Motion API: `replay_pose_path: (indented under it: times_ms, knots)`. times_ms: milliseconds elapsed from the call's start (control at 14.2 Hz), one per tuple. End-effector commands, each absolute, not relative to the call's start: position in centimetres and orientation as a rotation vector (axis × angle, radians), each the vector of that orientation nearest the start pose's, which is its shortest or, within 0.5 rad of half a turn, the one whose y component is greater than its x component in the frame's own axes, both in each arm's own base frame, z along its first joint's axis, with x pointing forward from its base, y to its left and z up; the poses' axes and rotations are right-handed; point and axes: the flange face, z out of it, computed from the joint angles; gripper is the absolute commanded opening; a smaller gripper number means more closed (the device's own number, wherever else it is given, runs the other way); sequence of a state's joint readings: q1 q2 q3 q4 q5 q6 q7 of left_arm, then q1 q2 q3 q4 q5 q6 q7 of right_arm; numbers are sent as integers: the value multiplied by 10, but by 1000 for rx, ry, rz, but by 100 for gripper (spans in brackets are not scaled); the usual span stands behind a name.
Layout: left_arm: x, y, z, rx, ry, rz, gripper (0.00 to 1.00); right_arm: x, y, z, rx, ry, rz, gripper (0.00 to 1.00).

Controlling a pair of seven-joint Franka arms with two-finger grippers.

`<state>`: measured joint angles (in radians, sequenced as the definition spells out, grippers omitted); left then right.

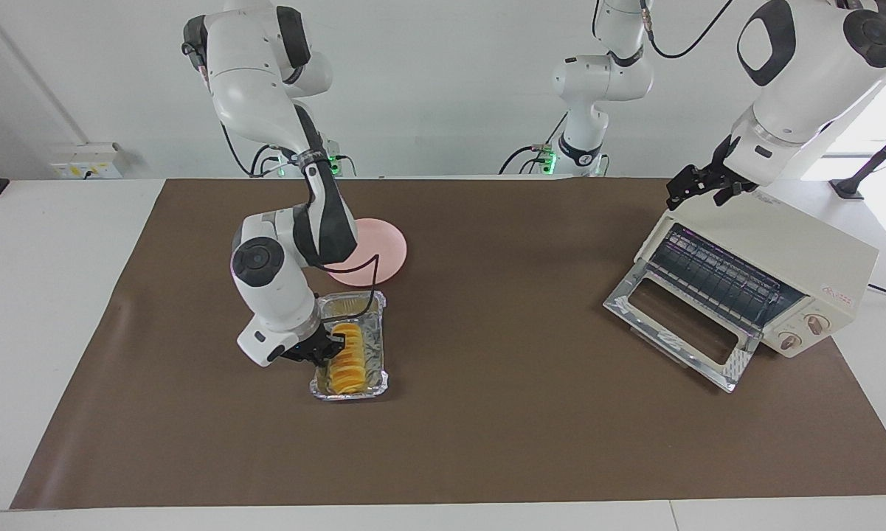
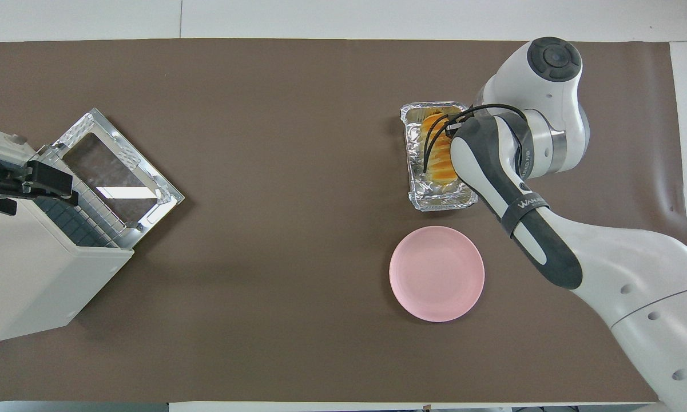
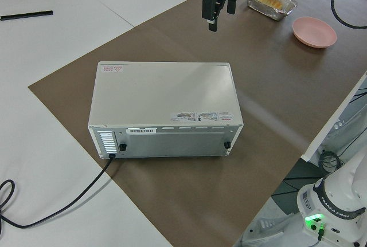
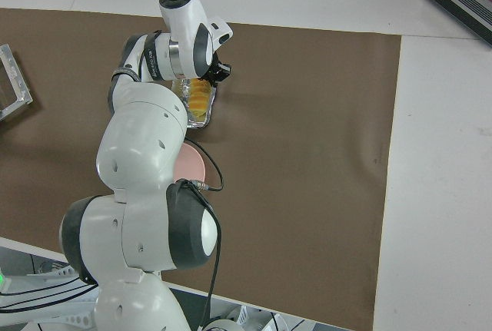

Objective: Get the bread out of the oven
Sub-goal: 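Lower the right gripper into the tray and grasp the bread slices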

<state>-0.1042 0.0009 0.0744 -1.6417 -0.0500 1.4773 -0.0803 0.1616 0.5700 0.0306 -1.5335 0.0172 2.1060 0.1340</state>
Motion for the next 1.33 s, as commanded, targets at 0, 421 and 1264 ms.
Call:
replay_pose_path:
  times_ms: [0,421,1264]
  knots:
    - [535,-19,587,-3169,-75,237,100,679,127,330,-3112,-98,32,100]
    - [535,-19,587,-3169,-75,237,100,683,146,374,-3119,-100,112,100]
    - [535,-19,587,-3169,-75,237,100,670,184,332,-3159,-63,17,100]
